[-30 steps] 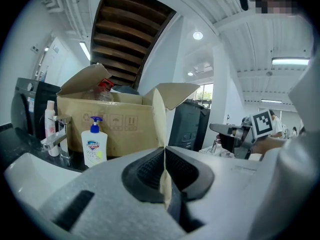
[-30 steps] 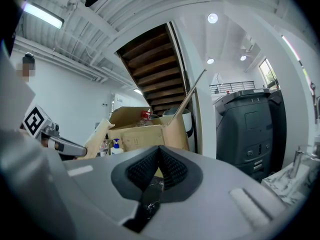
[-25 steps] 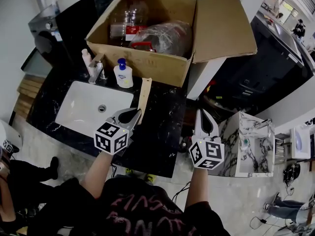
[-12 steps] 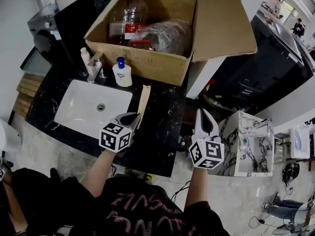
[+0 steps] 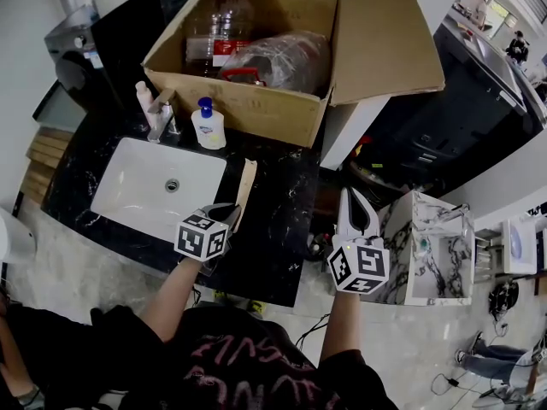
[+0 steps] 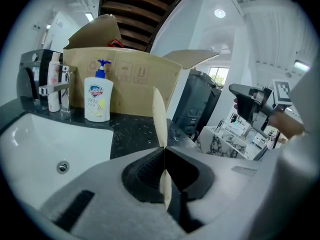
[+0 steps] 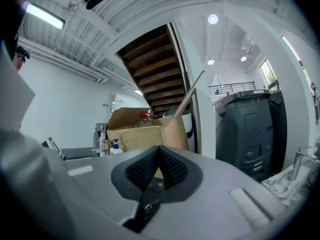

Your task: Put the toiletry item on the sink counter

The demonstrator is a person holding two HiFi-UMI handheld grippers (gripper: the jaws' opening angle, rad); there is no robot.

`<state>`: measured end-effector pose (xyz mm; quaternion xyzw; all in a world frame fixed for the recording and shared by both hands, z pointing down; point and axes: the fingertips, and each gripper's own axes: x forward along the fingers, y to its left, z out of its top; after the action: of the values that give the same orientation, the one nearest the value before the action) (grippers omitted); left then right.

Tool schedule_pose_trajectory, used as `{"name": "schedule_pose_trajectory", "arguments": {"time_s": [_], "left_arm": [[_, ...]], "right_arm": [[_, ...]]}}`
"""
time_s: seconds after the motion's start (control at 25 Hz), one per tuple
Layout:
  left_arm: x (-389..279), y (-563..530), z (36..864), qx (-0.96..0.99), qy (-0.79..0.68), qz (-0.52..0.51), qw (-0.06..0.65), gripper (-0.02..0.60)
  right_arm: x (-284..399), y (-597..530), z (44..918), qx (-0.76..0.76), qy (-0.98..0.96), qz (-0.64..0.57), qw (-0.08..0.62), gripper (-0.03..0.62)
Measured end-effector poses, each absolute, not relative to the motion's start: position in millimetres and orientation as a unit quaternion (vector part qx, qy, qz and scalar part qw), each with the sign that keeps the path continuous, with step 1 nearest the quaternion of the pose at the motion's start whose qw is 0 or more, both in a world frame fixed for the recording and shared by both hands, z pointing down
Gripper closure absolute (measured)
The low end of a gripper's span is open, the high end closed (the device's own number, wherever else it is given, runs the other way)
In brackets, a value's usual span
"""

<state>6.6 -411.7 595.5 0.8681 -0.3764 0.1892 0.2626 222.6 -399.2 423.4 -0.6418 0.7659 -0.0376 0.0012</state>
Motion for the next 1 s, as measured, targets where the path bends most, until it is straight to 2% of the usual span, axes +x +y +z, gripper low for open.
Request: {"name": "schedule_pose_trajectory", "arguments": {"time_s": [1.0], "left_arm": [[19.8, -422.0, 629.8, 0.854, -0.373, 0.226, 0.282, 0.566]], "right_arm": [[238.7, -407.8, 433.7, -0.645, 0.763, -0.044, -0.009, 0.582]]}}
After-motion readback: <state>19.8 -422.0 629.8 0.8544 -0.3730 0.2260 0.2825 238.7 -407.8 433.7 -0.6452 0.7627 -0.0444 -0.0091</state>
